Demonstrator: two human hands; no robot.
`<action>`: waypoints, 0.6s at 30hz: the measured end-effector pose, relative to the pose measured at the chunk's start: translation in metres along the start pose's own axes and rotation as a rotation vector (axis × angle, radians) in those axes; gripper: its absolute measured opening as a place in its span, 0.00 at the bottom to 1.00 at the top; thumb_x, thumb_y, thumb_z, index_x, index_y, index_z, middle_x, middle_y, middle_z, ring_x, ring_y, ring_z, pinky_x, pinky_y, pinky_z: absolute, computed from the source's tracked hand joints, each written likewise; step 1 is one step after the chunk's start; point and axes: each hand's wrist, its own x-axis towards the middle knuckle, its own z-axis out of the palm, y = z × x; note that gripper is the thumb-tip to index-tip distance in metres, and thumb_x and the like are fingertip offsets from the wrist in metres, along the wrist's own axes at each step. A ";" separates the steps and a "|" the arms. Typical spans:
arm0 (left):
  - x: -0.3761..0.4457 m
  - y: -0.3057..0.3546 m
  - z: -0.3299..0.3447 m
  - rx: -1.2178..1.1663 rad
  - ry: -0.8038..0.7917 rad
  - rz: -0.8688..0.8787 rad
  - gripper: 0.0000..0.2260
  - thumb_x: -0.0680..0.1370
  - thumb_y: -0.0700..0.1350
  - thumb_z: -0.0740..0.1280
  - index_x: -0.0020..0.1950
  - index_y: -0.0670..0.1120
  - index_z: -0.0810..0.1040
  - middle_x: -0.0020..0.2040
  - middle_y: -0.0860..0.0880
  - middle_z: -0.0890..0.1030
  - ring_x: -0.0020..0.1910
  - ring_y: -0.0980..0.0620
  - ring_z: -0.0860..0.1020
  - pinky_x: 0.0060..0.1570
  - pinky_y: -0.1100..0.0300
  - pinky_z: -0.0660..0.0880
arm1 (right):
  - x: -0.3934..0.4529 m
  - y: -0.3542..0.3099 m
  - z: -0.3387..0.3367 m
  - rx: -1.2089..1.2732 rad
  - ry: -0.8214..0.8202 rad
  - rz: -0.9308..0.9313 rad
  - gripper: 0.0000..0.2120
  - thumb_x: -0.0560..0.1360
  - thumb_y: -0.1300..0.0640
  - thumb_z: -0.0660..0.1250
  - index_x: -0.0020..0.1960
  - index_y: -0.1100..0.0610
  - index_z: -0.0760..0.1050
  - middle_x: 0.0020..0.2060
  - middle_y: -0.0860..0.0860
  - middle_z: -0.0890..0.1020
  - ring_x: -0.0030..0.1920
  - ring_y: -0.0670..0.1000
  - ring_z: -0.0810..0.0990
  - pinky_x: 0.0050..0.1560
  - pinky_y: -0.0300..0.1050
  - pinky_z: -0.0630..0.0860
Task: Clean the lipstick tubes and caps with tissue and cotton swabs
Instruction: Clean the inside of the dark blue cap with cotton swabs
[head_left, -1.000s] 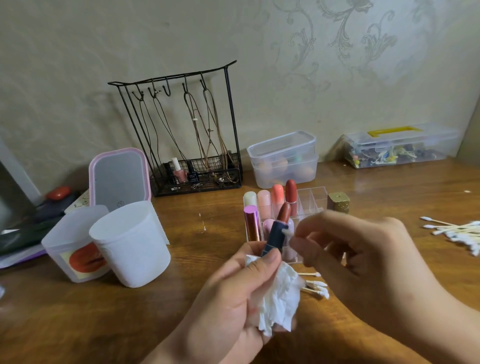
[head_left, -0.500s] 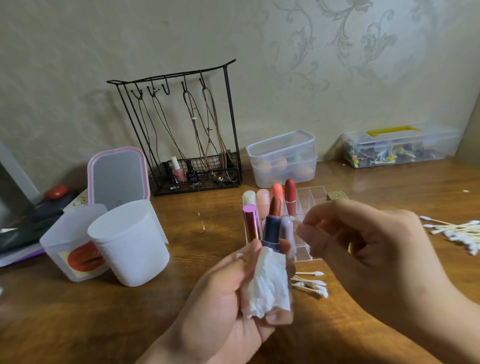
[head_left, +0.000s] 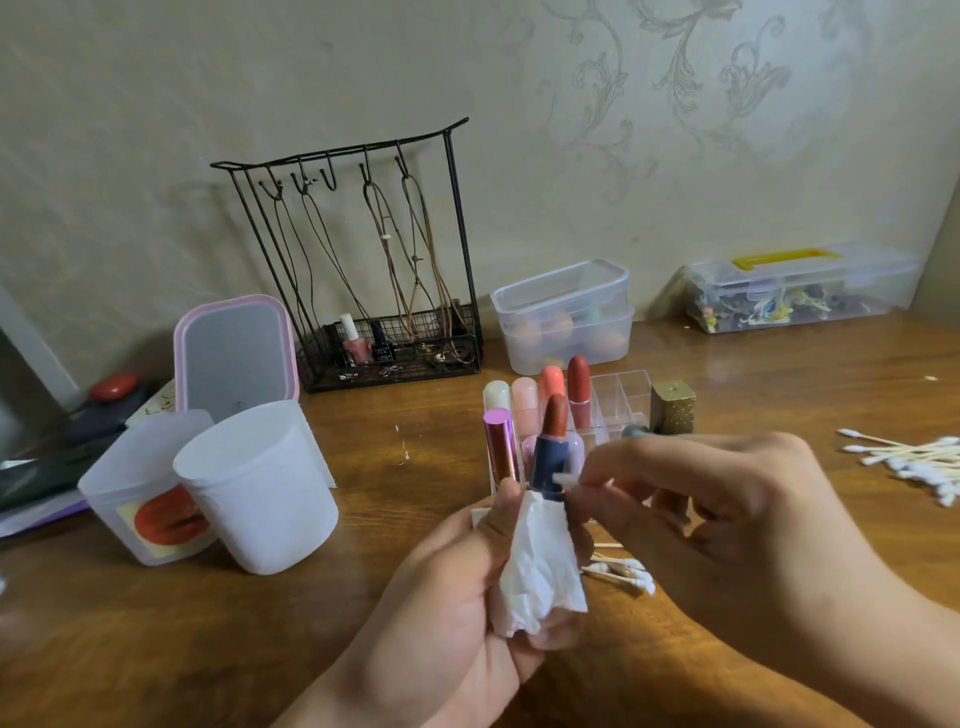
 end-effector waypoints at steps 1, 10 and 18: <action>-0.002 0.000 0.003 0.024 0.017 0.044 0.12 0.65 0.43 0.73 0.44 0.38 0.84 0.35 0.39 0.78 0.27 0.46 0.76 0.21 0.60 0.71 | 0.000 0.000 0.000 -0.003 -0.028 -0.017 0.06 0.74 0.47 0.68 0.42 0.46 0.81 0.30 0.38 0.76 0.28 0.38 0.68 0.25 0.42 0.71; -0.008 0.002 0.004 0.065 -0.053 0.136 0.15 0.64 0.33 0.68 0.49 0.40 0.84 0.45 0.37 0.80 0.43 0.43 0.80 0.43 0.55 0.80 | 0.001 0.000 -0.003 0.018 -0.022 -0.010 0.05 0.74 0.48 0.68 0.42 0.47 0.79 0.33 0.39 0.76 0.28 0.42 0.73 0.27 0.44 0.73; -0.011 0.001 0.011 0.073 -0.065 0.161 0.10 0.66 0.31 0.68 0.43 0.40 0.85 0.40 0.37 0.81 0.35 0.45 0.81 0.36 0.56 0.80 | 0.002 -0.001 -0.003 0.040 -0.054 -0.040 0.04 0.74 0.49 0.69 0.42 0.48 0.81 0.33 0.38 0.75 0.30 0.40 0.73 0.28 0.41 0.73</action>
